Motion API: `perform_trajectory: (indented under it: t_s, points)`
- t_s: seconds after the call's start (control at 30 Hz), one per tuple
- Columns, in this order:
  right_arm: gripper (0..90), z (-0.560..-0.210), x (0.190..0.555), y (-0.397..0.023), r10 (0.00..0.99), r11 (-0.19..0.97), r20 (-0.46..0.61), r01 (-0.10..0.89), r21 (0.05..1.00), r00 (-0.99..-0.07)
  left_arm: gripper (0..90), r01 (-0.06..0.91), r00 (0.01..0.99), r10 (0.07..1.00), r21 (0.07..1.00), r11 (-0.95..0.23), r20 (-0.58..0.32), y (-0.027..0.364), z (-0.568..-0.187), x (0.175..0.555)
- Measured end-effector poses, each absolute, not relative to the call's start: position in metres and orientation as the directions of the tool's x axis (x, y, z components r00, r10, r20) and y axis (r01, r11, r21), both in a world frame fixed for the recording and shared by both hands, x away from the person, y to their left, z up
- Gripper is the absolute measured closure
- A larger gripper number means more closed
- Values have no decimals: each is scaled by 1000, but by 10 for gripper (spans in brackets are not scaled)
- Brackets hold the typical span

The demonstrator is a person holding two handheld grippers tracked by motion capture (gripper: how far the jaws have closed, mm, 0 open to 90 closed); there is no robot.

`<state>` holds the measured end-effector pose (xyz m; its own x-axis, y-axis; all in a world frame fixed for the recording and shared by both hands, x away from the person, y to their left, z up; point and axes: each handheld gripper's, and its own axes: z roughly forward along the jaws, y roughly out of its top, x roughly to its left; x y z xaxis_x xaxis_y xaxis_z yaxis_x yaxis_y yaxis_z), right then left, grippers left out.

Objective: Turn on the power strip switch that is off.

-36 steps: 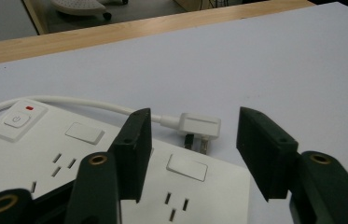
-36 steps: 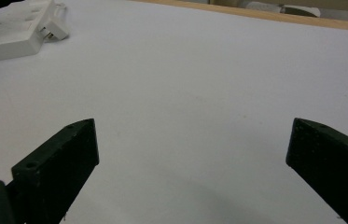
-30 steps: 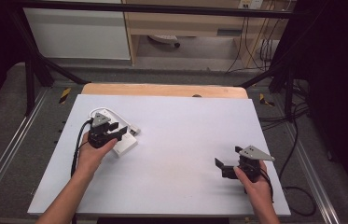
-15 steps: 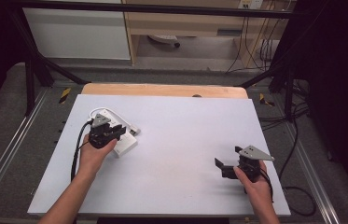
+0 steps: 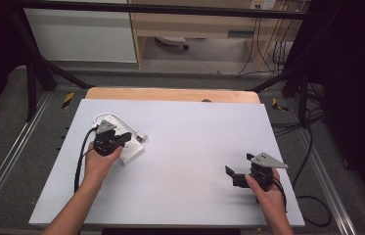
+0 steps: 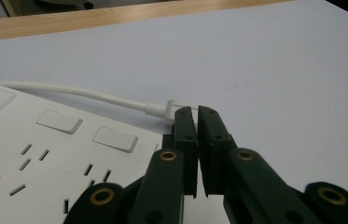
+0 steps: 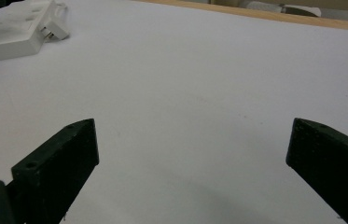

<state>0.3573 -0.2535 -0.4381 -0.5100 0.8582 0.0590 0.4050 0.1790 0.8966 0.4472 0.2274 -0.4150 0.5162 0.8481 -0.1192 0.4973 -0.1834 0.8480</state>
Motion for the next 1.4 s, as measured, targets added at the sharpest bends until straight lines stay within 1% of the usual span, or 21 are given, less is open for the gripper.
perform_trajectory:
  t_s: [0.3, 0.5, 1.4]
  points:
    - [28, -438, 357, -254, 858, 178, 59, 404, 897, -510, 897, 500, 528, 842, 843, -197, -116, 225, -418, 448]
    - [29, -438, 357, -254, 858, 180, 58, 404, 897, -511, 900, 505, 531, 840, 838, -208, -112, 224, -421, 450]
    - [28, -438, 358, -253, 854, 189, 53, 403, 895, -517, 900, 522, 487, 867, 830, -195, -103, 226, -435, 465]
